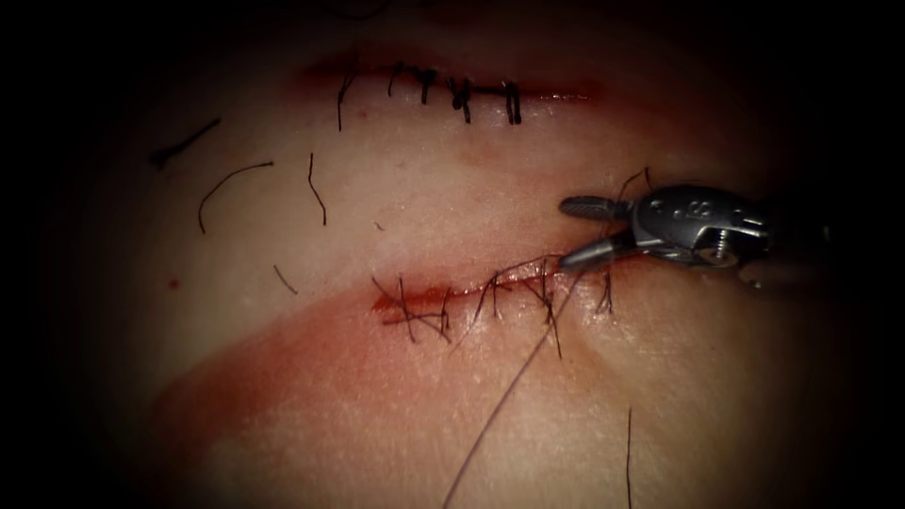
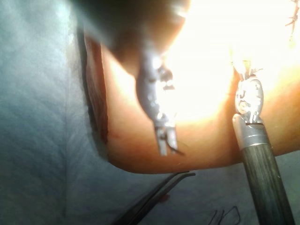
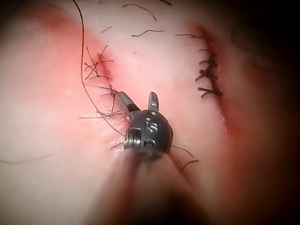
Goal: Wound Closure
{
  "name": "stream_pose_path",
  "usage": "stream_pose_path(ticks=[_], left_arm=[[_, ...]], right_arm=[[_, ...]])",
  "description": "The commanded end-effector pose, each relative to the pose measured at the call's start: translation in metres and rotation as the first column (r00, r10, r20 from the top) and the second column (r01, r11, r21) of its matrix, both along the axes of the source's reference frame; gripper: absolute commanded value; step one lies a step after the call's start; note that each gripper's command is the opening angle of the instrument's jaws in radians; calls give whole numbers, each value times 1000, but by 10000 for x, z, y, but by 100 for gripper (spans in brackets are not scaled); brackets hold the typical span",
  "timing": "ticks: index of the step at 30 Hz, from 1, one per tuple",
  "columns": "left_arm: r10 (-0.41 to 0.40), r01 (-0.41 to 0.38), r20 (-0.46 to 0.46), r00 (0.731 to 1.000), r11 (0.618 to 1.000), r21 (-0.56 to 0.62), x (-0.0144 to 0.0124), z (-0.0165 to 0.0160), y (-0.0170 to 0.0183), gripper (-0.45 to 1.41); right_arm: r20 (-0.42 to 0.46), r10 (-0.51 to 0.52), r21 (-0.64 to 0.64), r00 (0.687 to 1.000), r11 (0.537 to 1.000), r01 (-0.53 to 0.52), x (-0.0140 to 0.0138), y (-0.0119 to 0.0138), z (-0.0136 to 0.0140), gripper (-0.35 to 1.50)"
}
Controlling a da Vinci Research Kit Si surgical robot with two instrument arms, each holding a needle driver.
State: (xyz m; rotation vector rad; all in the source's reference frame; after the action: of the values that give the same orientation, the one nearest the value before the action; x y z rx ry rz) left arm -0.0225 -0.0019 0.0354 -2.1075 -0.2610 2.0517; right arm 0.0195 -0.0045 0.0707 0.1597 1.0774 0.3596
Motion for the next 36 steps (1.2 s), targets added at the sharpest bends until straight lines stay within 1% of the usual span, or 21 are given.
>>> stream_pose_path(ticks=[1,6,7,15,16,18,23,28,30,31,32,35,36], left_arm=[[6,-6,4,1000,1000,0,-7,6,-2,-45],[7,-7,5,1000,1000,-4,-6,10,18,-45],[9,-9,1,1000,1000,-9,-5,16,29,-45],[-10,10,-21,1000,1000,7,0,58,75,-45],[-17,17,-27,1000,1000,10,0,66,83,-45],[-28,29,-59,998,999,17,0,96,106,-45],[-40,42,-81,996,999,22,0,131,130,-45],[-39,43,-111,993,999,29,-6,171,166,-45],[-32,36,-133,991,999,22,-10,204,187,-45],[-34,37,-135,990,999,20,-10,211,190,-45],[-36,39,-156,987,999,16,-9,227,196,-45],[-38,45,-170,985,998,34,-8,256,201,-45],[-33,42,-184,982,998,47,-9,277,200,-45]], right_arm=[[-22,3,-6,1000,1000,-3,17,-15,12,123],[-48,4,-21,999,1000,-5,27,-31,15,123],[-59,2,-29,998,1000,-3,26,-35,12,123],[-98,1,-31,995,999,-4,13,-49,0,121],[-99,-1,-32,995,999,-2,11,-50,-1,121],[-109,-1,-34,994,999,-2,2,-52,-3,119],[-125,2,-33,992,999,-6,-8,-56,-5,119],[-146,11,-39,989,999,-17,-13,-60,-9,118],[-174,23,-39,984,999,-30,-20,-64,-13,118],[-182,26,-41,983,999,-34,-22,-66,-14,118],[-199,34,-37,979,998,-43,-26,-67,-17,118],[-210,42,-32,977,998,-50,-30,-66,-19,118],[-216,50,-26,975,998,-57,-31,-65,-20,118]])
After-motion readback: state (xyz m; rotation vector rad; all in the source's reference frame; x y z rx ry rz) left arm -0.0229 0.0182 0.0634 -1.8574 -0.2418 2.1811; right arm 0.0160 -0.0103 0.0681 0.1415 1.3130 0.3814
